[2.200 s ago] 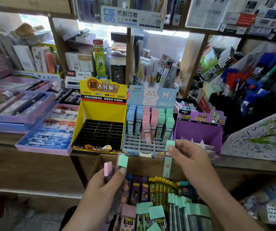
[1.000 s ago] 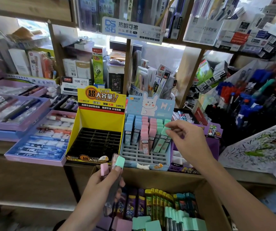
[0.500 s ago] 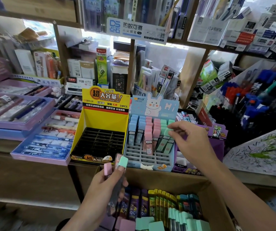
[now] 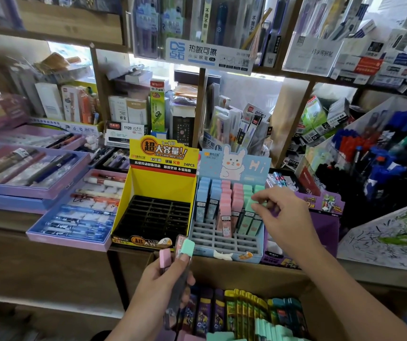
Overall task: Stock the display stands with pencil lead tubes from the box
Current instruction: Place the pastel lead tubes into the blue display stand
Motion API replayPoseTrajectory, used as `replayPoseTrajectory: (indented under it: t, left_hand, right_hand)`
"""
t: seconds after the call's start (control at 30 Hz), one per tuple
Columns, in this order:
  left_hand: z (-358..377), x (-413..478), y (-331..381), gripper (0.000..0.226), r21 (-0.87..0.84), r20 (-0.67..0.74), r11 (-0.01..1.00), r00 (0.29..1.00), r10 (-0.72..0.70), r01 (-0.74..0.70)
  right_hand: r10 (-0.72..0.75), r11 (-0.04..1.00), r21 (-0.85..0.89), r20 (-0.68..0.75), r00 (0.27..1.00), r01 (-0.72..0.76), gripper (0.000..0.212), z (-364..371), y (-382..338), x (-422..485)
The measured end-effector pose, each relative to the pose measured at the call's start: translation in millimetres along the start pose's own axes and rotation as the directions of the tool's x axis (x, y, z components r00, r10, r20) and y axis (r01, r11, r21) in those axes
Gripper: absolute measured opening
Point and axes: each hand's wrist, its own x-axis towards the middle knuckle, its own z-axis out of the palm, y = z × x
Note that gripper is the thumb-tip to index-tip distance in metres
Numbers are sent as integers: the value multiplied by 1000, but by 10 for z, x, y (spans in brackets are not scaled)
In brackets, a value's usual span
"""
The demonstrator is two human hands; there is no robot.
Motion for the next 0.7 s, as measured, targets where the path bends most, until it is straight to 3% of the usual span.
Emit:
replayPoseTrajectory:
  t: [0.3, 0.47, 0.53, 0.6, 0.7]
  left_hand:
    - [16, -8, 24, 37, -9, -61, 999, 997, -42, 42]
    - [13, -43, 48, 32, -86, -19, 993, 997, -79, 77]
    - [40, -60, 74, 31, -111, 5, 991, 997, -72, 72]
    - [81, -76, 104, 33, -127, 40, 991, 998, -42, 47]
    - [104, -101, 121, 36, -142, 96, 990, 995, 15, -1]
  right_hand:
    - [-92, 986, -138, 10, 996, 93, 8, 40, 38, 6]
    - [-109, 983, -149, -19, 994, 105, 11, 22, -35, -32]
    - [-116, 991, -72, -61, 991, 112, 13, 24, -122, -89]
    - [-40, 993, 112, -56, 998, 46, 16, 41, -242, -174]
    - [147, 907, 380, 119, 982, -182, 21, 124, -417, -301]
